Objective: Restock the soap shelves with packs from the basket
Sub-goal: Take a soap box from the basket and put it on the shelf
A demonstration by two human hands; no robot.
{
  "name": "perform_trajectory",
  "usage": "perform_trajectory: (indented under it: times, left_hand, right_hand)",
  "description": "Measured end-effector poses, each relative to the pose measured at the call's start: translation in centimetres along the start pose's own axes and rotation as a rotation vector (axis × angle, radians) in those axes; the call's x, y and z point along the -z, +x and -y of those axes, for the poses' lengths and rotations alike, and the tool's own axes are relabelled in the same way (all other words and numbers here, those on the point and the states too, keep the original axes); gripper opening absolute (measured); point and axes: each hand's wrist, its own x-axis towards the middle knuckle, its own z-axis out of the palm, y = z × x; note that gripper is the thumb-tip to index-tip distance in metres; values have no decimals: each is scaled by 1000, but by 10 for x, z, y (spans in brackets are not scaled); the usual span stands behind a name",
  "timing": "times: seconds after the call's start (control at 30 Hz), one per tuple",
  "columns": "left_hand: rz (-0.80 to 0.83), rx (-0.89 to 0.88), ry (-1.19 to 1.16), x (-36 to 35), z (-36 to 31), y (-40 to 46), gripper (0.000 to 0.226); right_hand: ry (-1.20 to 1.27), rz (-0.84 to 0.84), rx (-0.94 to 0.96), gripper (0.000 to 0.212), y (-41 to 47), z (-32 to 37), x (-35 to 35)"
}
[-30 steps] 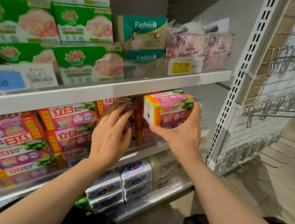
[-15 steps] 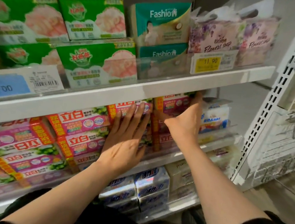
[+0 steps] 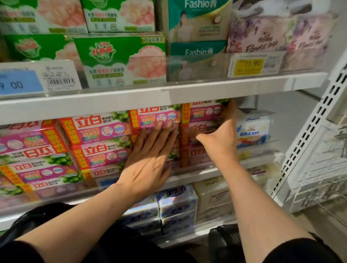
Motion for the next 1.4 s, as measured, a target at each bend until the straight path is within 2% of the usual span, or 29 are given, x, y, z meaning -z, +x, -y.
perform_trajectory:
  times: [0.1,0.17,0.27,0.37,0.47,0.57,0.67,0.8,0.93,1.03,1.13,1.27,1.4]
  left_hand:
    - [86,7,-45,7,-2,-2,92]
    - [138,21,-74,13,-5,-3,93]
    - [208,45,-104,27,-6,-6,97]
    - [268,24,-117,42,-8,-10,99]
    - [232,7,-189,60,-13,-14,91]
    - [208,-38,-295,78,-26,-17,90]
    - [118,-119,-436,101,-49,-11,88]
    - [37,-294,-596,140,-103,12,79]
    - [-26,-533,-780,185,-191,35,71]
    - [-50,-708,-896,223,-270,35,59]
    - [-20,-925,-988,249,-344,19,48]
    - [-2,-1182,-892,277,-418,-2,53]
    - [110,-1375,-784,291,-475,-16,62]
  right_hand:
    - [-61,237,-65,104,7,2,20]
    - [-63,323,-63,110,6,5,29]
    - [-114,303,-64,113,-10,8,30]
    - [-138,273,-64,127,-36,8,25]
    - [-147,253,-20,132,-58,9,30]
    - [-131,181,-72,118,-78,13,53]
    - [-123,96,-90,90,-100,20,98]
    - [-106,-82,-104,51,-130,25,193]
    - [-294,-304,-76,25,-178,25,308]
    - [-482,-470,-109,18,-233,11,380]
    - [-600,-545,-241,15,-295,-17,430]
    - [-668,-547,-412,16,-366,-52,469]
    - [-635,-463,-623,22,-409,-87,491]
